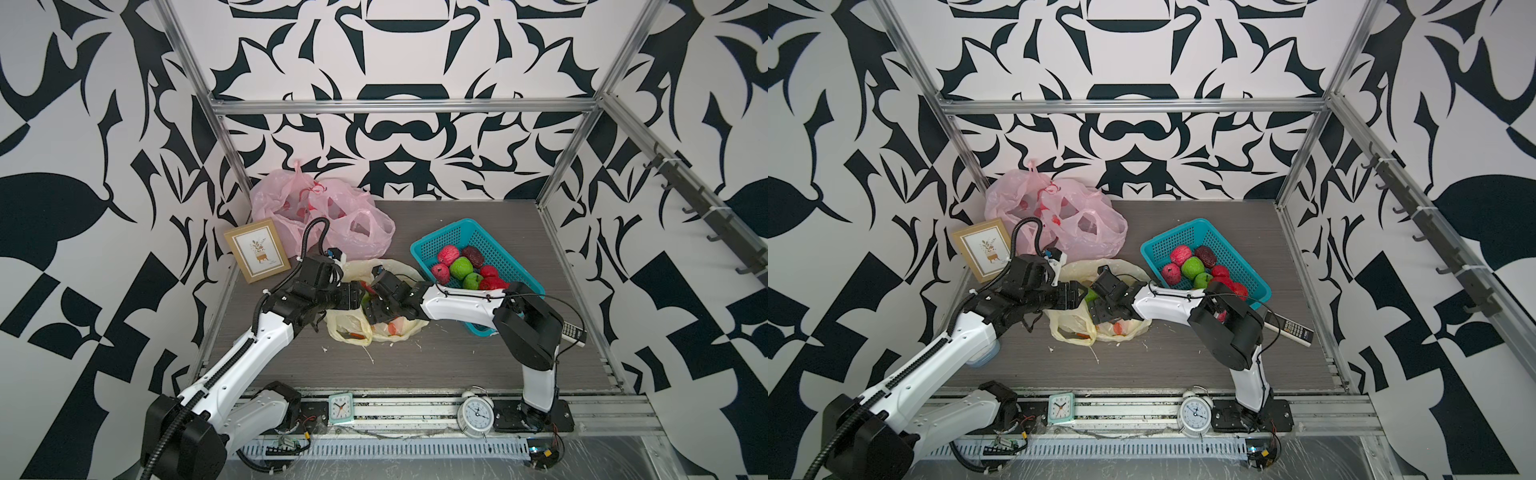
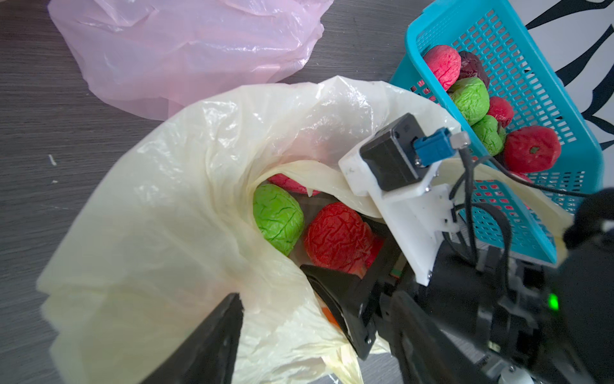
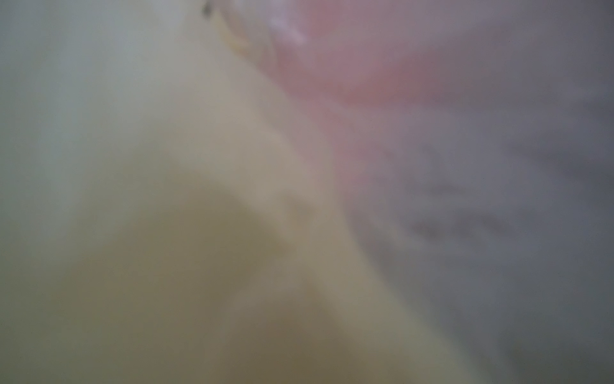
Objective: Untie the knot of a plastic bag & take out the apple
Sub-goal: Pick up the apple from the plastic bag, then place the apple in the basket.
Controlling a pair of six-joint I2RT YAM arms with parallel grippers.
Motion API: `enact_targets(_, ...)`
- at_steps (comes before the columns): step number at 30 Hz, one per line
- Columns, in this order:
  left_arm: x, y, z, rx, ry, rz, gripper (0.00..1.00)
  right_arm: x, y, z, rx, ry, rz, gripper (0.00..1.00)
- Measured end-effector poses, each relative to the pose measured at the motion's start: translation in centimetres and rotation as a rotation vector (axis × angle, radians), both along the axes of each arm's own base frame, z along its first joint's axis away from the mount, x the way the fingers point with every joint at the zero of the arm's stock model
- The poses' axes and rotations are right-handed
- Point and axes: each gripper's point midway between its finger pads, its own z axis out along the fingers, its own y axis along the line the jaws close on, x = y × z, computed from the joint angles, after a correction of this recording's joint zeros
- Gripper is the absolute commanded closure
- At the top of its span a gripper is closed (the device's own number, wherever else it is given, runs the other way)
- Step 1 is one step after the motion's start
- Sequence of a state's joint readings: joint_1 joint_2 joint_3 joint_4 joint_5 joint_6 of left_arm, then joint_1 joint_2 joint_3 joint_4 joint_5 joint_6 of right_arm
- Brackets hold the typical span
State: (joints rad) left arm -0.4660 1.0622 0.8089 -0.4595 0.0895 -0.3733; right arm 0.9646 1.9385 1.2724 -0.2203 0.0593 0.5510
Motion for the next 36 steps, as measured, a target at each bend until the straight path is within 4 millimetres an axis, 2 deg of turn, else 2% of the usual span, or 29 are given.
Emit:
enact_targets(3,0.0,0.0,0.0,0.001,0.001,0.0,0.25,-0.1,0.0,0.0,0.0,0.005,0.003,0.13)
enact_targets(6,-0.1,0.1,-0.1,0.008,0.004,0.0,0.25,-0.3,-0.2,-0.2,-0.011,0.01,0.013,0.24)
enact_targets(8,-0.2,0.3,-0.3,0.018,0.008,0.004,0.24,-0.4,-0.3,-0.2,-0.021,0.014,0.021,0.34)
enact_targets(10,-0.3,0.5,-0.4,0.029,0.014,0.008,0.24,-0.7,-0.4,0.0,-0.025,0.015,0.036,0.39)
enact_targets(13,-0.5,0.8,-0.4,0.038,0.013,0.012,0.24,-0.9,-0.4,0.8,-0.018,0.01,0.061,0.46)
enact_targets(16,-0.5,1.0,0.0,0.045,0.002,0.018,0.24,-1.1,-0.1,2.7,0.015,-0.008,0.085,0.47)
enact_targets(19,-0.6,1.2,0.4,0.053,-0.011,0.018,0.22,-1.3,0.2,5.5,0.074,-0.037,0.112,0.47)
enact_targets(24,-0.5,1.9,1.7,0.074,-0.042,0.035,0.22,-2.0,0.1,12.1,0.249,-0.057,0.17,0.47)
enact_targets(28,0.0,2.3,3.4,0.087,-0.086,0.056,0.24,-2.4,-1.6,17.7,0.402,-0.073,0.213,0.45)
enact_targets(32,0.3,2.8,4.7,0.112,-0.114,0.065,0.32,-2.0,-5.8,22.9,0.471,-0.183,0.176,0.39)
enact_targets(36,0.4,3.1,5.1,0.133,-0.125,0.069,0.33,0.5,-11.8,26.1,0.408,-0.345,0.027,0.39)
